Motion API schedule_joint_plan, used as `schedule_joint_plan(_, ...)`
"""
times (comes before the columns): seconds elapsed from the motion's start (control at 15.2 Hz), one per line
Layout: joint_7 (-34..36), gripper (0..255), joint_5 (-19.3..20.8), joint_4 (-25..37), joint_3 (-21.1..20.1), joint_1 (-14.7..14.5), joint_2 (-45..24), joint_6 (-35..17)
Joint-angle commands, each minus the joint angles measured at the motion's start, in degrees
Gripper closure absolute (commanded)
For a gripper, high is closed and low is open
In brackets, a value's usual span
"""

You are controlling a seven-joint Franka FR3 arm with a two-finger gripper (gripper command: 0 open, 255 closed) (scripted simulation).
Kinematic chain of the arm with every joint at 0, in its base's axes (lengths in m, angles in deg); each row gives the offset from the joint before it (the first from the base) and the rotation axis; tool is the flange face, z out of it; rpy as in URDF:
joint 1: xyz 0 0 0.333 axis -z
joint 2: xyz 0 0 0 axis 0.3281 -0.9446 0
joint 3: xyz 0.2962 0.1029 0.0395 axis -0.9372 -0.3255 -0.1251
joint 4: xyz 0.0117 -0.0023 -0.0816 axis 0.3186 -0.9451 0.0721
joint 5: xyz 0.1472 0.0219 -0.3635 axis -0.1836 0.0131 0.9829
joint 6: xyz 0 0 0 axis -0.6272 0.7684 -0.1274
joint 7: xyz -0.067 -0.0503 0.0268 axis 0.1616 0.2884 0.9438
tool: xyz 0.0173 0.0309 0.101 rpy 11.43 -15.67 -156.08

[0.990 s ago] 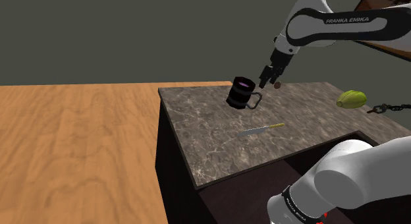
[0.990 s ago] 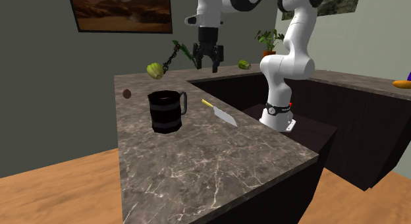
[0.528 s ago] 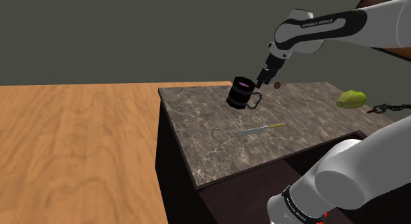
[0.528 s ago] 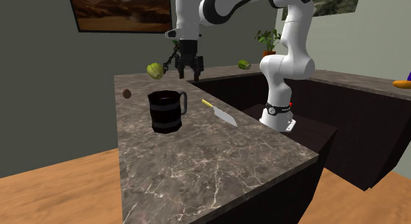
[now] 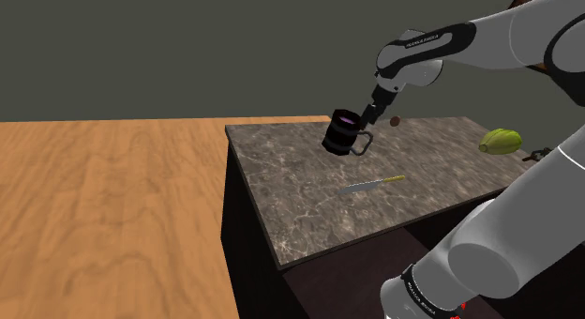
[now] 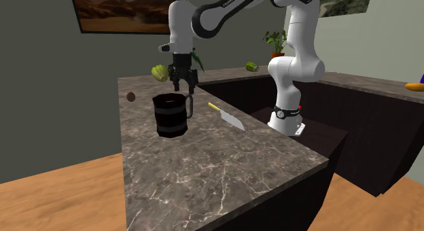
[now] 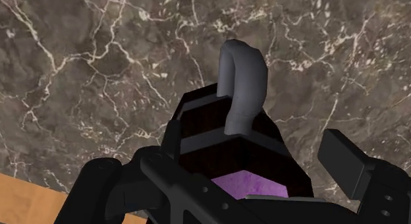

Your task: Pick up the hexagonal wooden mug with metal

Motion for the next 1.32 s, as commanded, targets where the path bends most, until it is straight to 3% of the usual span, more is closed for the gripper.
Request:
schedule_joint_plan(0.0, -0.6, 0, -0.6, -0.6, 0.1, 0.0, -0.9, -1.4)
schedule_joint_plan(0.26, -1.2, 0, -1.4, -1.6, 0.2, 0.1, -2.0, -3.4)
schedule_joint_plan(0.33, -1.1, 255, -1.4, -1.6, 0.1, 0.0, -2.0, -3.4)
schedule_joint_plan(0.92, -1.2, 255, -1.4, -1.6, 0.2, 0.1, -2.0, -3.4)
schedule_joint_plan(1.25, -0.1, 255, 0.0, 0.4, 0.0, 0.0, 0.0, 0.4)
